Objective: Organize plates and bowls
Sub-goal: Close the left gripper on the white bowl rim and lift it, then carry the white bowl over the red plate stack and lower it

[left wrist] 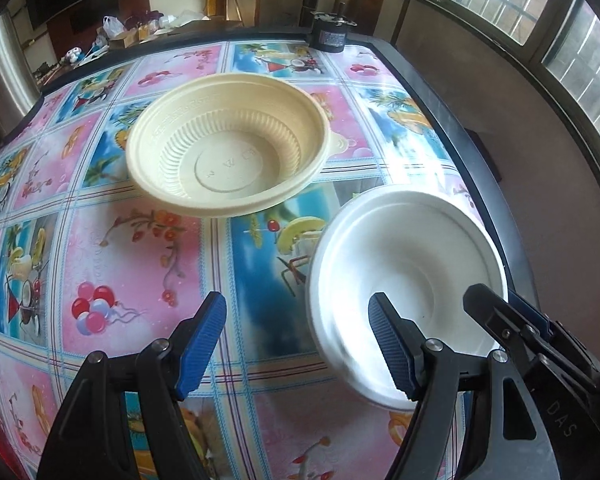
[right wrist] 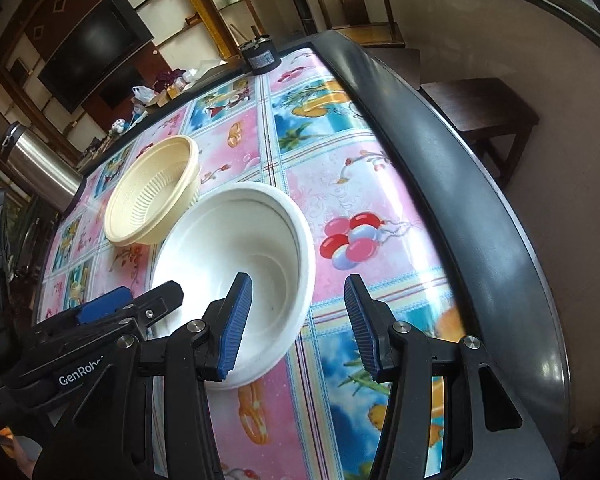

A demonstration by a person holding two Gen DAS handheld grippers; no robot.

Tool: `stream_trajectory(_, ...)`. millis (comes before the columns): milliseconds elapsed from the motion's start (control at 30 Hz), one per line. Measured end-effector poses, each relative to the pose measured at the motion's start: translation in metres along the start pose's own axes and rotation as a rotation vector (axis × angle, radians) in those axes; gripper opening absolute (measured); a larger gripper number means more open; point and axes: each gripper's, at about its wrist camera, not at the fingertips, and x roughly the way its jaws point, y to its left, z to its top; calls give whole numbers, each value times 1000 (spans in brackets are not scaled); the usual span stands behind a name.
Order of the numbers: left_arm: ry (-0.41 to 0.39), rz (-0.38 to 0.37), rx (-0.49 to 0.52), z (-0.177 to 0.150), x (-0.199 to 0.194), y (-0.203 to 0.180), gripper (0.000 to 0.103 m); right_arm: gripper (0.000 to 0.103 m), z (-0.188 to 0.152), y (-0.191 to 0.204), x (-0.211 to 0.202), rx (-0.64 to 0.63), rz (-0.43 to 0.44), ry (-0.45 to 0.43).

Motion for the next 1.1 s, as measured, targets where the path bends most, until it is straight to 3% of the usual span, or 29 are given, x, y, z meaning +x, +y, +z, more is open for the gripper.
stream_trajectory(100, -11, -6, 18, 0, 1, -5, 71, 37, 1, -3, 5, -4, -1, 11)
stream_trajectory(167, -10, 22, 55, -1, 4, -12, 50, 27, 2, -4, 7, -9, -2, 9)
stream_trajectory(200, 7, 29, 62, -2, 6, -13, 26, 24, 1, -4, 7, -17, -2, 5)
stream_trajectory(233, 47, 5, 60, -3, 13, -13, 17, 17, 1, -4, 8, -22, 0, 9)
stream_trajectory(267, 82, -24, 55, -5, 19, -13, 18, 17, 0, -5, 9, -21, 5, 11)
stream_trajectory(667, 47, -2, 79, -35, -16, 6, 17, 15, -27, 19, -7, -64, 51, 31)
stream_trajectory(1100, 34, 62, 11, -90, -62, 70, 17, 15, -89, 95, -24, -177, 115, 75)
